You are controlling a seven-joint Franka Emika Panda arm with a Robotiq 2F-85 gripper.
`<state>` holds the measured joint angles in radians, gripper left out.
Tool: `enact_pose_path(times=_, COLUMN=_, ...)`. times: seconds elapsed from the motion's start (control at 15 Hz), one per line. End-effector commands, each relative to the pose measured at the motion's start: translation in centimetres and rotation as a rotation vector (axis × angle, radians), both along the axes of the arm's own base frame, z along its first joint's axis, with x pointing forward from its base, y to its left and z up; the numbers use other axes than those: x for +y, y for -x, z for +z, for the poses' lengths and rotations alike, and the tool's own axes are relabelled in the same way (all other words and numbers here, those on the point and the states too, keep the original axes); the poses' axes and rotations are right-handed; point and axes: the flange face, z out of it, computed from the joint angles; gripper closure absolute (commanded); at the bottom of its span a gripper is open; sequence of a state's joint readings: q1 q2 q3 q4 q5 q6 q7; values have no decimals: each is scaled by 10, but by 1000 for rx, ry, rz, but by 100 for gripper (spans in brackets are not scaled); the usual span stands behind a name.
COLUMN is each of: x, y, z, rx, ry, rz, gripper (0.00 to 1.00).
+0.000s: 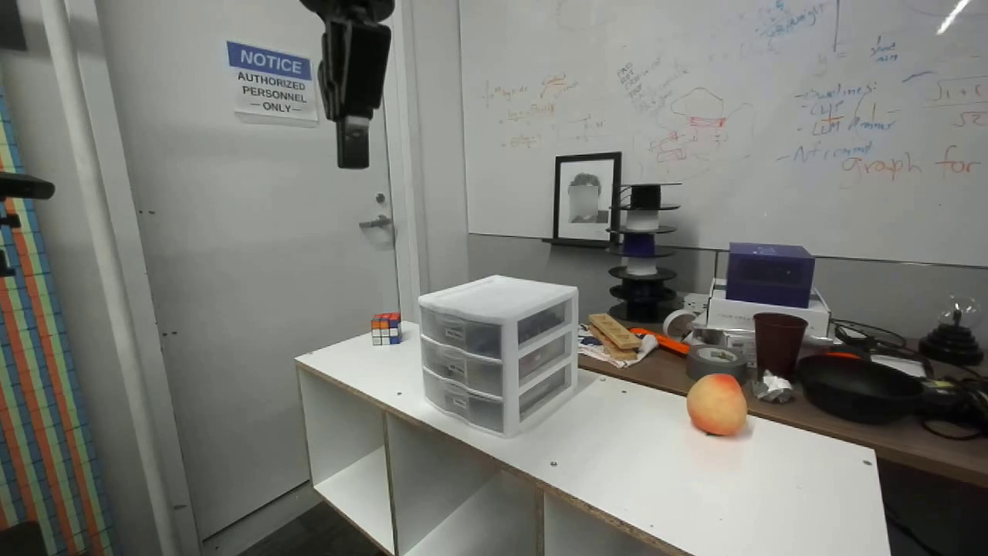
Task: Pick up the plastic and the white object and put them inside the drawer.
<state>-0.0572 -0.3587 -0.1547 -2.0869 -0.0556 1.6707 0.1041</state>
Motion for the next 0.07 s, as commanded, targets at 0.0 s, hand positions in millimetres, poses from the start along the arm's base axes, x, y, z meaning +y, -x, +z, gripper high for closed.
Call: enact_pose_path(times=0.0, x=-8, y=0, z=5, rx=-1, ry=-16, rz=1, gripper=73)
